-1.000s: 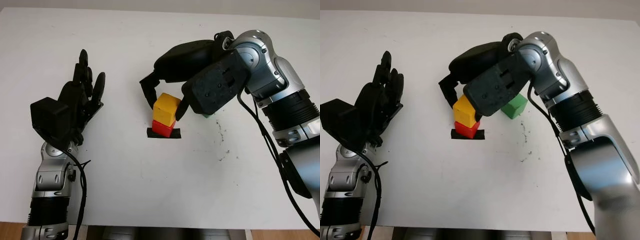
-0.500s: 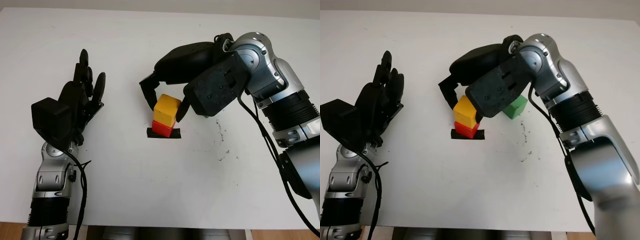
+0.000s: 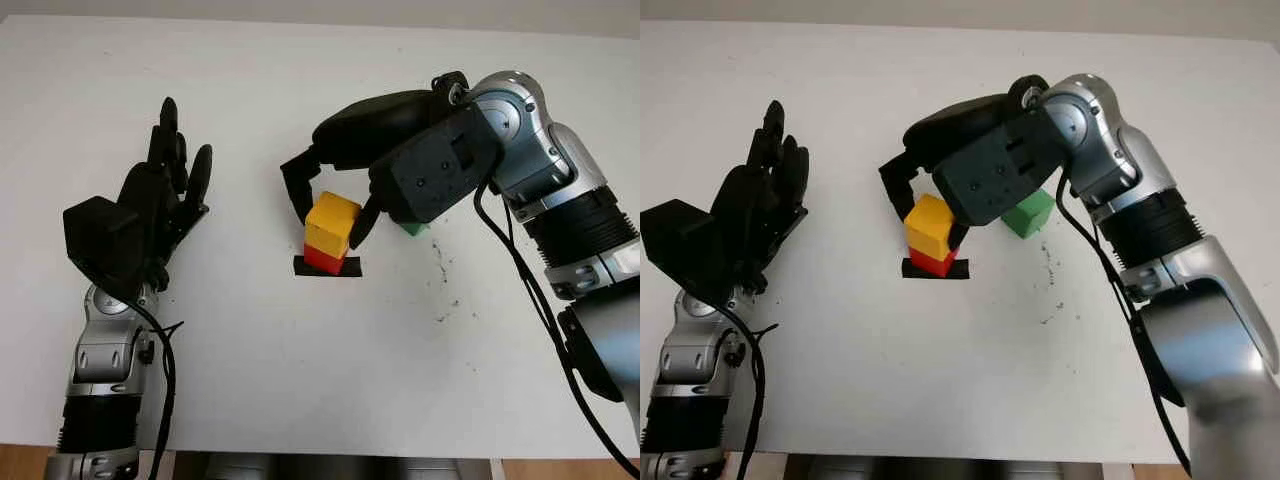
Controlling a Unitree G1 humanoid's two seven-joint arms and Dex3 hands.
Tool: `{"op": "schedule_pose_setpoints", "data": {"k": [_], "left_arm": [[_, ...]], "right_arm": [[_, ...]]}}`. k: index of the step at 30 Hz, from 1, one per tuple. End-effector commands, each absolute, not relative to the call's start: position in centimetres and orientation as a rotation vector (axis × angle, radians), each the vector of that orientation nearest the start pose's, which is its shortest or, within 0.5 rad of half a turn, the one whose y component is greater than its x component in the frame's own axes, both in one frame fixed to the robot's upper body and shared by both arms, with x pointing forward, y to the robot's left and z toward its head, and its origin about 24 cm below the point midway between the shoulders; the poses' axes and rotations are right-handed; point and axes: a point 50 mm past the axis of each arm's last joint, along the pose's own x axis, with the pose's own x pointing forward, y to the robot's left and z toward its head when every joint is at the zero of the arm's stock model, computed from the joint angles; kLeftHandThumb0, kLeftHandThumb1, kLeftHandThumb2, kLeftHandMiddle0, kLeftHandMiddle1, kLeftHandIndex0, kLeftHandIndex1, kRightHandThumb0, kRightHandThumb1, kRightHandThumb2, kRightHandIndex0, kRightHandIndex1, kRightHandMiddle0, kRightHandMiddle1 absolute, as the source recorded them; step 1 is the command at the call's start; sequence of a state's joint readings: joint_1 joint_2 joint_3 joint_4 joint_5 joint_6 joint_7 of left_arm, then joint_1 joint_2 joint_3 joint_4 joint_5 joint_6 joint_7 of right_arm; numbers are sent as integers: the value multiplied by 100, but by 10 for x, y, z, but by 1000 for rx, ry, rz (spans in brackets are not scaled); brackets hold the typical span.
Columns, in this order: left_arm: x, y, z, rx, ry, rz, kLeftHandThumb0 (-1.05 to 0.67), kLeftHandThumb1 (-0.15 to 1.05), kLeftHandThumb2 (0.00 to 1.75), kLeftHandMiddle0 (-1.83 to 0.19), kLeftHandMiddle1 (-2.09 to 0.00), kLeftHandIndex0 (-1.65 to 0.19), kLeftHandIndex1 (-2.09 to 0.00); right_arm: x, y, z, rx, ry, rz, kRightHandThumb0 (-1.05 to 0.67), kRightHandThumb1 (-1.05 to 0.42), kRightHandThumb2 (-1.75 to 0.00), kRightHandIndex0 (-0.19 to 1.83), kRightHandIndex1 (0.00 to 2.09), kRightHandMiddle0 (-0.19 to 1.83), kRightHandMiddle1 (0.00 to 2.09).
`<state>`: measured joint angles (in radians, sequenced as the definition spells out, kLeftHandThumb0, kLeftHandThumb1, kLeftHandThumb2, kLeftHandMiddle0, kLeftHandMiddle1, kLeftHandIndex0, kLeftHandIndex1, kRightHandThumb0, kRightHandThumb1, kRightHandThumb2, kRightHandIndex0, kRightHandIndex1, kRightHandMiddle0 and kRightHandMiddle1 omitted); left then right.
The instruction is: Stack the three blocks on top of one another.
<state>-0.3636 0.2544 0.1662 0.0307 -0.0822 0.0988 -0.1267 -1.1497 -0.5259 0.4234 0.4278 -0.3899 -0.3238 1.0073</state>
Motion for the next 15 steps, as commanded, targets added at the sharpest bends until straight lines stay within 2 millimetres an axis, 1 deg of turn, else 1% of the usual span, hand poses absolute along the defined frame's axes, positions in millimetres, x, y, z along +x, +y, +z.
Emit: {"op": "schedule_pose_setpoints", "data": {"k": [1, 3, 9, 11, 15], "left_arm": [[311, 208, 139, 160, -244, -24, -73, 105, 54, 18, -5, 17, -5], [311, 208, 138, 161, -243, -23, -73, 105, 54, 18, -5, 17, -6], [311, 208, 138, 158, -247, -23, -72, 105, 53, 19, -5, 17, -5], [311, 208, 138, 160, -248, -23, -72, 105, 54, 19, -5, 17, -5], [310, 208, 138, 163, -243, -20, -72, 105, 54, 19, -5, 18, -5]], "right_arm": [[351, -85, 260, -1561, -332, 1078, -66, -84, -5, -13, 1, 3, 27], [350, -86, 260, -1562, -318, 1075, -68, -83, -5, -18, 0, -1, 19], [349, -94, 262, -1571, -318, 1050, -70, -81, -5, -19, 0, -6, 12], [348, -97, 266, -1583, -344, 1037, -72, -82, -5, -19, 0, -9, 9], [344, -104, 282, -1595, -386, 990, -78, -82, -5, -19, 0, -15, 6]]}}
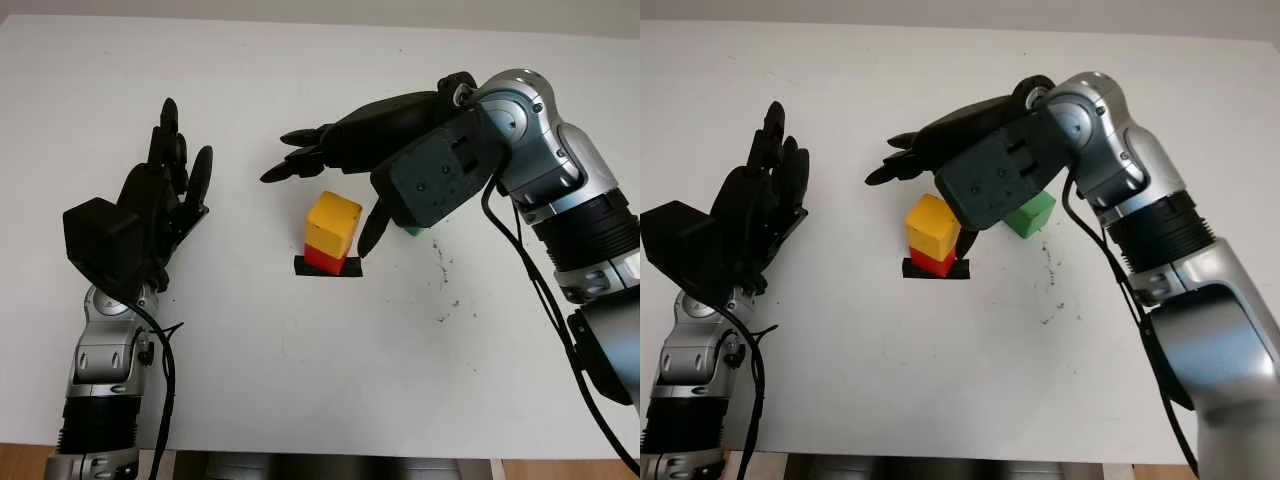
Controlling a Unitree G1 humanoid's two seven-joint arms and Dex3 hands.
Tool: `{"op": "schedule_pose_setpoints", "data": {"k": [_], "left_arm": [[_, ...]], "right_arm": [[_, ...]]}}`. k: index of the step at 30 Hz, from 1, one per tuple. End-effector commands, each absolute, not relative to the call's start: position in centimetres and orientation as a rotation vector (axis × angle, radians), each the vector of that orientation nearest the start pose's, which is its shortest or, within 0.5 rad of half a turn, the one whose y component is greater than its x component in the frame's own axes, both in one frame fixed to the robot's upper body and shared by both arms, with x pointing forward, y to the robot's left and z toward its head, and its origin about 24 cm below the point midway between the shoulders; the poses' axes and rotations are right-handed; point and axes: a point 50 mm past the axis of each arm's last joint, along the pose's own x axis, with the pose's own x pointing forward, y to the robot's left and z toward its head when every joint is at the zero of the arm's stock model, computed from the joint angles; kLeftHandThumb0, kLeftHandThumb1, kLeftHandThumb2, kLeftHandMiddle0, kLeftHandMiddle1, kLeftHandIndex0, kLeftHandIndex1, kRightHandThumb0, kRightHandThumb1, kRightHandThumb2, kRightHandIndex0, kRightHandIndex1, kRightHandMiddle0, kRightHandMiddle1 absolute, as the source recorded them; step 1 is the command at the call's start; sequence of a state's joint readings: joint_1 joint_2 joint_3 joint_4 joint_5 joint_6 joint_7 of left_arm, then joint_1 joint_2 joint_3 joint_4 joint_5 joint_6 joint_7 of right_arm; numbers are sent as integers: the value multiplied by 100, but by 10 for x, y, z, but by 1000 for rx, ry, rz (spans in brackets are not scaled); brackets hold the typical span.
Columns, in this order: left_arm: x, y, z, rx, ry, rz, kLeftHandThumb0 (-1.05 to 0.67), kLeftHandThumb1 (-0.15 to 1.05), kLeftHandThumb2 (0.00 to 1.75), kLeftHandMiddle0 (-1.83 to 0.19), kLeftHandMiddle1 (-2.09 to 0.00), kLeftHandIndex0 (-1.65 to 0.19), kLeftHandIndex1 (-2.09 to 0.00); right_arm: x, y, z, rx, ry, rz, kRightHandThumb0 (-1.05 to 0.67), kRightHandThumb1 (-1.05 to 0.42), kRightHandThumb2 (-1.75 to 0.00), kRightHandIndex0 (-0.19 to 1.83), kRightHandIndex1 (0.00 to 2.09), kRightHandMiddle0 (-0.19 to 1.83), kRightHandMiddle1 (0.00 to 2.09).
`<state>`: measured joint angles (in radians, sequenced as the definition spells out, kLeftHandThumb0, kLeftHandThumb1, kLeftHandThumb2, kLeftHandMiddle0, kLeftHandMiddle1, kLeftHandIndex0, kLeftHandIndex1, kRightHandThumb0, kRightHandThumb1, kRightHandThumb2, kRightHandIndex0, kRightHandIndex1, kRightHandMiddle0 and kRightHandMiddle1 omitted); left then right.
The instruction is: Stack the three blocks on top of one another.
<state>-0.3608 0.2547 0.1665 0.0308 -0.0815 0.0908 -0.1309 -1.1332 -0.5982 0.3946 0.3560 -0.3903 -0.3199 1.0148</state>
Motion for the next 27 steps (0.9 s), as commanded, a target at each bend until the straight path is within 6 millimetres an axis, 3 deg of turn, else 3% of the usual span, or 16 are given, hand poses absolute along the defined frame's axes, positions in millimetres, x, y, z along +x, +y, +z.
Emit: {"op": "schedule_pose_setpoints", "data": {"k": [1, 8, 12, 20, 27], "left_arm": [[310, 208, 138, 166, -242, -20, -72, 105, 54, 19, -5, 18, -5], [309, 211, 139, 166, -248, -26, -72, 105, 56, 19, -2, 19, -3], [309, 214, 142, 156, -251, -17, -74, 105, 57, 19, 0, 19, -3], [310, 217, 143, 156, -241, -18, -76, 105, 59, 19, 0, 19, 0], [312, 219, 143, 138, -243, -23, -75, 105, 57, 19, 0, 19, 0]], "right_arm": [[343, -108, 290, -1567, -394, 972, -78, -82, -5, -19, 0, -15, 6], [337, -143, 346, -1400, -474, 782, -85, -84, -6, -19, 0, -4, 11], [342, -177, 359, -1386, -434, 591, -88, -84, -6, -19, 0, 2, 13], [352, -220, 328, -1433, -266, 548, -92, -87, -6, -18, 3, 5, 11], [360, -221, 296, -1567, -206, 579, -89, -89, -6, -19, 0, 3, 8]]}}
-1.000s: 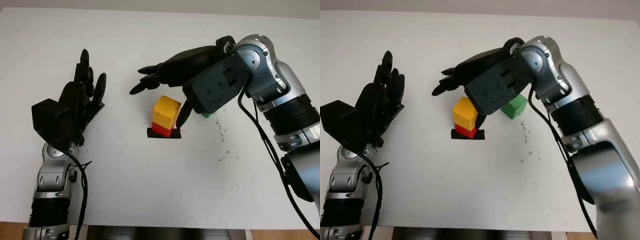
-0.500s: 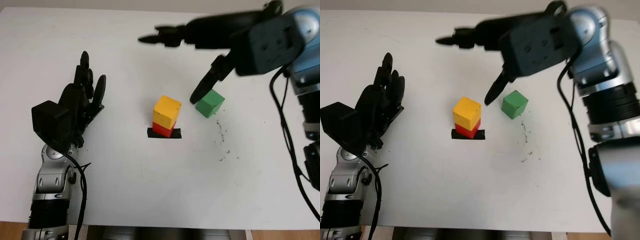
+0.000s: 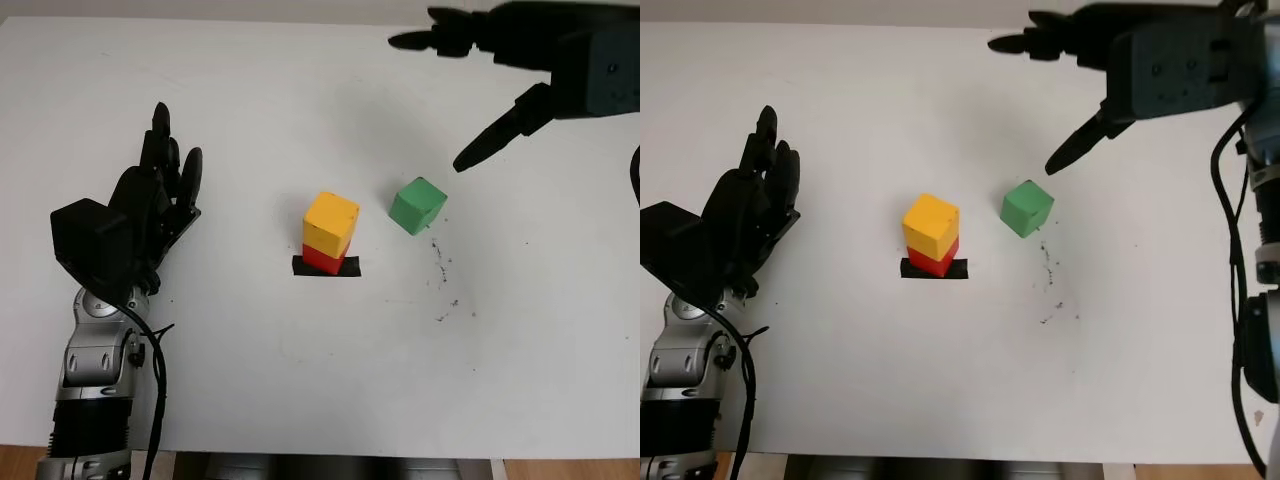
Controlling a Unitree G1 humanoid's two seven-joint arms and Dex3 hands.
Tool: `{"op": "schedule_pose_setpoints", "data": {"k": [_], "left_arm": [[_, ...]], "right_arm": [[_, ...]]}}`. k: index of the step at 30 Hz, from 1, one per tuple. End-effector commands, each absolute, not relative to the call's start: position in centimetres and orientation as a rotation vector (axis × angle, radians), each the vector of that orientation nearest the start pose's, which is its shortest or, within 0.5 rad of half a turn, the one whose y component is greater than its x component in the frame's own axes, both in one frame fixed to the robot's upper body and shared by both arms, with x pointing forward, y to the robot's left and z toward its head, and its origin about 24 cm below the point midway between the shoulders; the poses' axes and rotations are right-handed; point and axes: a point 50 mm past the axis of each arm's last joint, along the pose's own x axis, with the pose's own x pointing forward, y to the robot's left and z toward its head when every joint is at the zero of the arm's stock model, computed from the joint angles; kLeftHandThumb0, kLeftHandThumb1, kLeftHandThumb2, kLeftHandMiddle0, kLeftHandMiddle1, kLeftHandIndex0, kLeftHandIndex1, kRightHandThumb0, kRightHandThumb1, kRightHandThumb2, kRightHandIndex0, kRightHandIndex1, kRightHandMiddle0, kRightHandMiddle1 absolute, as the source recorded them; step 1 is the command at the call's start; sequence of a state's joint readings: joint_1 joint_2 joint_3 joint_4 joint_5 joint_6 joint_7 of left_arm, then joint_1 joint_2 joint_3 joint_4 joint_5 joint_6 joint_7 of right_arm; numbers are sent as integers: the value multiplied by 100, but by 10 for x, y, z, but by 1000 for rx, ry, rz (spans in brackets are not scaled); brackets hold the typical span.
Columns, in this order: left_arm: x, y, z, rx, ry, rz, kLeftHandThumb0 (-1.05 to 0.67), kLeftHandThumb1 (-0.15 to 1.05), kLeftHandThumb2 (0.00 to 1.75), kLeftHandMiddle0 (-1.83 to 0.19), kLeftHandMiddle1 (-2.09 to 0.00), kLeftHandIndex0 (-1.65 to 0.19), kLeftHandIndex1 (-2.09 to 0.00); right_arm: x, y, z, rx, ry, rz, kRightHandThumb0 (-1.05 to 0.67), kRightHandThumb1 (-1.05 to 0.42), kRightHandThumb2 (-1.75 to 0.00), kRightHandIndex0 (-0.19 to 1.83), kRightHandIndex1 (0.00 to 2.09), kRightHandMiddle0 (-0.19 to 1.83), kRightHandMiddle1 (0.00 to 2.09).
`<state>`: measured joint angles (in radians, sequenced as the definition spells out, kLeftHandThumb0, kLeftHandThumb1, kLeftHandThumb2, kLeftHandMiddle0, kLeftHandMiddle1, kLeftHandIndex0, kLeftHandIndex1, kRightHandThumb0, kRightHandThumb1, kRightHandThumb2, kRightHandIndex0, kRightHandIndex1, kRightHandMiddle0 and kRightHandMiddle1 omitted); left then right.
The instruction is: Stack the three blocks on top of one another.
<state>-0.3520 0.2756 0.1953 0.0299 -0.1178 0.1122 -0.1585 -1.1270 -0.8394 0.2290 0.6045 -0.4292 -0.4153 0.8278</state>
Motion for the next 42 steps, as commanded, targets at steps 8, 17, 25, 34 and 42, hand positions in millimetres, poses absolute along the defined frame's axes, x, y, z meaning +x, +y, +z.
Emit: {"op": "schedule_pose_setpoints", "data": {"k": [8, 17, 25, 34, 42], "left_arm": [[311, 223, 145, 137, -248, -18, -76, 105, 55, 19, -1, 19, -1], [312, 225, 145, 163, -233, -34, -76, 105, 54, 19, -2, 19, -1], [311, 225, 146, 144, -244, -24, -74, 105, 53, 19, -3, 19, -2], [312, 226, 146, 156, -248, -35, -74, 105, 54, 19, -3, 19, -2], [311, 226, 145, 161, -247, -18, -74, 105, 53, 18, -5, 17, -4]], "right_arm": [[362, -211, 273, -1664, -116, 633, -82, -85, -4, -19, 0, 5, 8], [369, -214, 243, -1627, -153, 603, -73, -82, -5, -11, 6, 16, 11], [375, -215, 232, -1658, -125, 600, -66, -81, -5, -8, 7, 23, 11], [374, -217, 218, -1641, -162, 607, -56, -82, -6, 3, 9, 40, 15], [372, -219, 213, -1603, -197, 613, -47, -82, -6, 10, 9, 61, 21]]}}
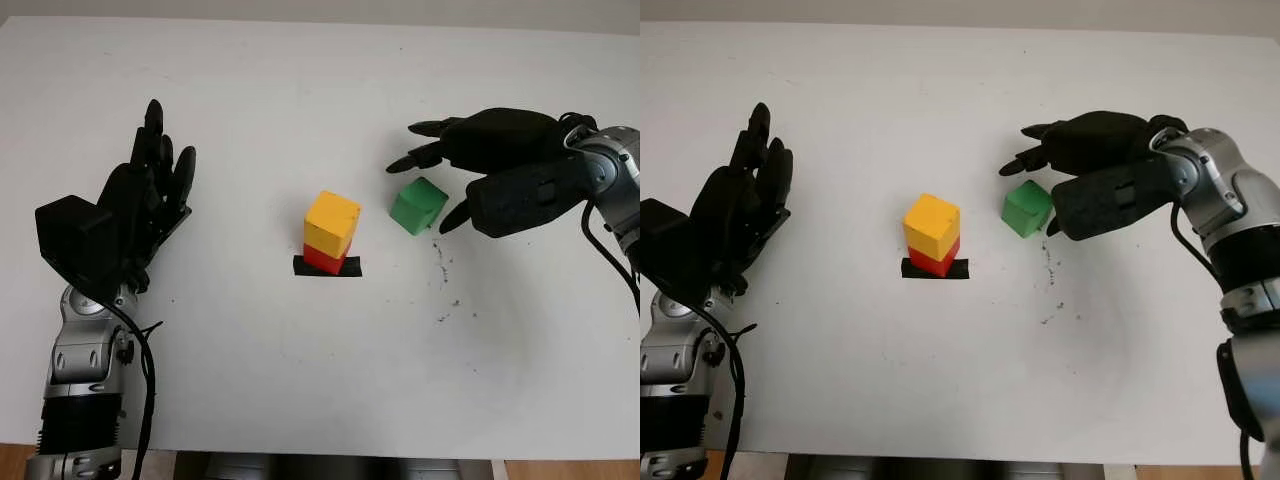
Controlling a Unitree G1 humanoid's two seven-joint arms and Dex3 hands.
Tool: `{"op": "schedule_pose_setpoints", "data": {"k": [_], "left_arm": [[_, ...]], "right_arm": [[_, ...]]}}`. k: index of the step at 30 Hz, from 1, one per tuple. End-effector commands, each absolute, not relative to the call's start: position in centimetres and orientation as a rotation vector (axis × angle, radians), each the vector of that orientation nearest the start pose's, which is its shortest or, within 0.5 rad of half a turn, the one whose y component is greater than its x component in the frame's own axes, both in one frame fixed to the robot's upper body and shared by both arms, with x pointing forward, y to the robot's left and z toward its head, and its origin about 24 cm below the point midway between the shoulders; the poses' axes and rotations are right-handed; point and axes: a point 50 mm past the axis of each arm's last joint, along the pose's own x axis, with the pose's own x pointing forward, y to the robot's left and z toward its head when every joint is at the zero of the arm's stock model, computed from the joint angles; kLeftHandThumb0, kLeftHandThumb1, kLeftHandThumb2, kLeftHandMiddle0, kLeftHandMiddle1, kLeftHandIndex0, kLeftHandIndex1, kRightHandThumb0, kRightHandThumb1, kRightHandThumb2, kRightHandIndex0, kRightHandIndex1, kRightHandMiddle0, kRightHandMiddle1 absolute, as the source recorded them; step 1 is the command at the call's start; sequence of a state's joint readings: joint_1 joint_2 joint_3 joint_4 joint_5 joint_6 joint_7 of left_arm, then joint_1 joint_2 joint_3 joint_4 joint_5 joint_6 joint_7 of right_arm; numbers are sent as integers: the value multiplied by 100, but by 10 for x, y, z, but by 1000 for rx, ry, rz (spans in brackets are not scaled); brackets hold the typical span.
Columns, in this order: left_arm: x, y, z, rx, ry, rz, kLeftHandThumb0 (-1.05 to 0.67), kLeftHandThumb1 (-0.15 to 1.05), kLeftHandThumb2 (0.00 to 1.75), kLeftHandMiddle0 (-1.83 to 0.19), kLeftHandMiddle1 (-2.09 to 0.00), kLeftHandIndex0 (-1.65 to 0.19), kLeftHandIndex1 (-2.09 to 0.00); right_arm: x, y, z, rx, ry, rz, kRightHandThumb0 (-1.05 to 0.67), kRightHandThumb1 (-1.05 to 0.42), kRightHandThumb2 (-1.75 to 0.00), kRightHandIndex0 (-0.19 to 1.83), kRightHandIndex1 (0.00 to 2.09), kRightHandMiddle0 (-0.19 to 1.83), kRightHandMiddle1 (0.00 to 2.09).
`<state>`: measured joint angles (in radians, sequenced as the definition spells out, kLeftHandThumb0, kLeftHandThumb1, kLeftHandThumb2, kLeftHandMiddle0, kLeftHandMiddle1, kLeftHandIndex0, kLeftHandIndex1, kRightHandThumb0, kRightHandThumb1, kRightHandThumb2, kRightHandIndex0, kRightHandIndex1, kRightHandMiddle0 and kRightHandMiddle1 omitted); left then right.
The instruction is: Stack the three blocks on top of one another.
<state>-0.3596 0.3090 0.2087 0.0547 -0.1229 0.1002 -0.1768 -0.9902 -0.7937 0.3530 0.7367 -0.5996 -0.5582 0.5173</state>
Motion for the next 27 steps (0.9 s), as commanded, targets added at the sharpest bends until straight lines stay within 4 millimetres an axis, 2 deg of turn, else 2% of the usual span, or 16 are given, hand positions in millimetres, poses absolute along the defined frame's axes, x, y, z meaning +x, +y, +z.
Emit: {"op": "schedule_pose_setpoints", "data": {"k": [1, 14, 19, 27], "left_arm": [[311, 226, 145, 161, -246, -17, -74, 105, 53, 18, -5, 17, -4], [310, 226, 144, 169, -252, -18, -73, 105, 52, 18, -5, 18, -5], [310, 226, 144, 170, -254, -16, -73, 105, 53, 18, -5, 17, -5], [311, 226, 143, 180, -237, -19, -73, 105, 51, 19, -4, 18, -5]], "right_arm": [[372, -219, 212, -1600, -199, 614, -47, -82, -6, 10, 9, 63, 22], [372, -218, 203, -1604, -224, 625, -41, -85, -6, 18, 8, 80, 34], [372, -217, 203, -1616, -248, 613, -39, -91, -5, 23, 6, 62, 90], [375, -218, 204, -1504, -248, 596, -36, -91, -5, 27, 6, 53, 113]]}}
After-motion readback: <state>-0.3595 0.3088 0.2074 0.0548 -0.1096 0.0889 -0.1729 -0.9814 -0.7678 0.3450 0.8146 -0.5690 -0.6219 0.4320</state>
